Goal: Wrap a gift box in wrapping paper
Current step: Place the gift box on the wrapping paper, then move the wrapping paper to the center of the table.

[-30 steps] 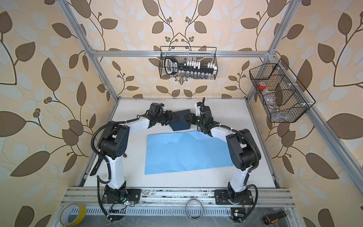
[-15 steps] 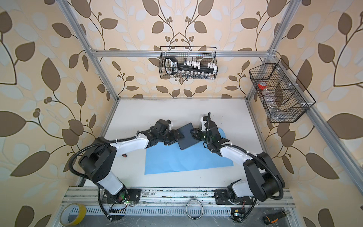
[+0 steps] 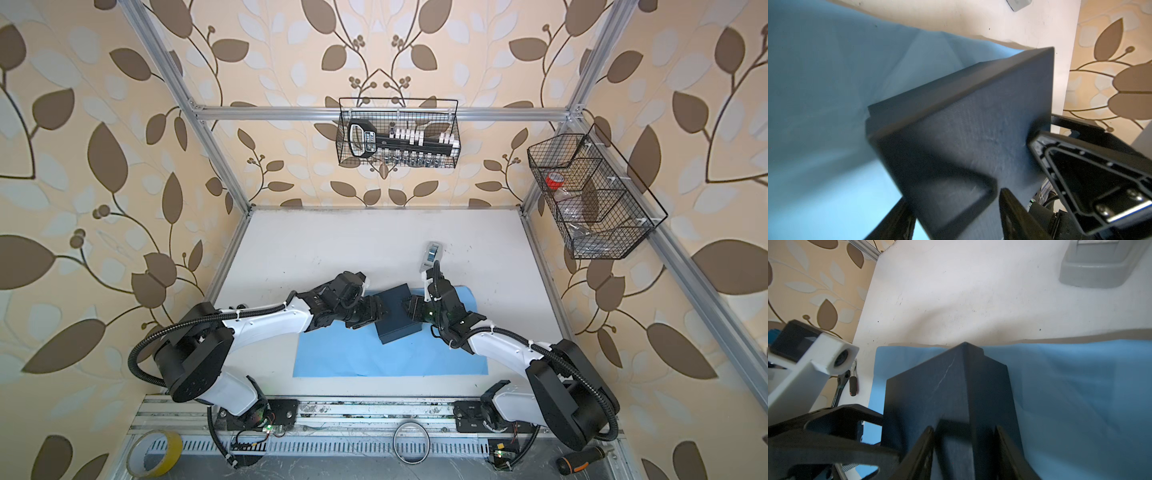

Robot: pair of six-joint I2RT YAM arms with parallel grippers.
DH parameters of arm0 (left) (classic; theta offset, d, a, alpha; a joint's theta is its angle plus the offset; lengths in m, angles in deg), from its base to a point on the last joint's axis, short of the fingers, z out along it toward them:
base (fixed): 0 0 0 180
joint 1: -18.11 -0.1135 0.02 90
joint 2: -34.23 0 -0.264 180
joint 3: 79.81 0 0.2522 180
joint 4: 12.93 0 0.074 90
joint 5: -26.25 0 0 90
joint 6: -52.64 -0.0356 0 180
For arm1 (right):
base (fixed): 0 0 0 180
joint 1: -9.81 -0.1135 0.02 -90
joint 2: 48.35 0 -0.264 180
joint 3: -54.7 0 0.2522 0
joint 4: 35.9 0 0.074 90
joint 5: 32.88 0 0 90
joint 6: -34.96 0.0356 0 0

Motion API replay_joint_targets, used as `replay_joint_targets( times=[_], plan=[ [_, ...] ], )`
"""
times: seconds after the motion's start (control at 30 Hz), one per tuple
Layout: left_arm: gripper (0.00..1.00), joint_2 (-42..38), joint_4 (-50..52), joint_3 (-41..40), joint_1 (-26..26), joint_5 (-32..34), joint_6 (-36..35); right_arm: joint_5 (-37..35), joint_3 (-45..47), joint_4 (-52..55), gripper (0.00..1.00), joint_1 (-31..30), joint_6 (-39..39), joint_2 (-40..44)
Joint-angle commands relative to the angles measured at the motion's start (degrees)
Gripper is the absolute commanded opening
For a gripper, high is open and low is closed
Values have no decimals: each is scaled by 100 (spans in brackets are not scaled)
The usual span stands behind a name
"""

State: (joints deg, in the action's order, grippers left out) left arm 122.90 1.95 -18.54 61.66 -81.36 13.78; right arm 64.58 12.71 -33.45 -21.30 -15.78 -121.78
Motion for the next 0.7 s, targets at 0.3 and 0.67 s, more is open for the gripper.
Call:
replay_joint_targets(
  times=[0.3, 0.67],
  plan=[
    [88, -1676, 169, -563, -818, 408, -926, 1650, 1, 1203, 87, 1423, -1060, 547],
    [69, 13, -528, -340, -1964, -289, -822, 1019, -257, 395, 83, 2022, -541, -749]
  ],
)
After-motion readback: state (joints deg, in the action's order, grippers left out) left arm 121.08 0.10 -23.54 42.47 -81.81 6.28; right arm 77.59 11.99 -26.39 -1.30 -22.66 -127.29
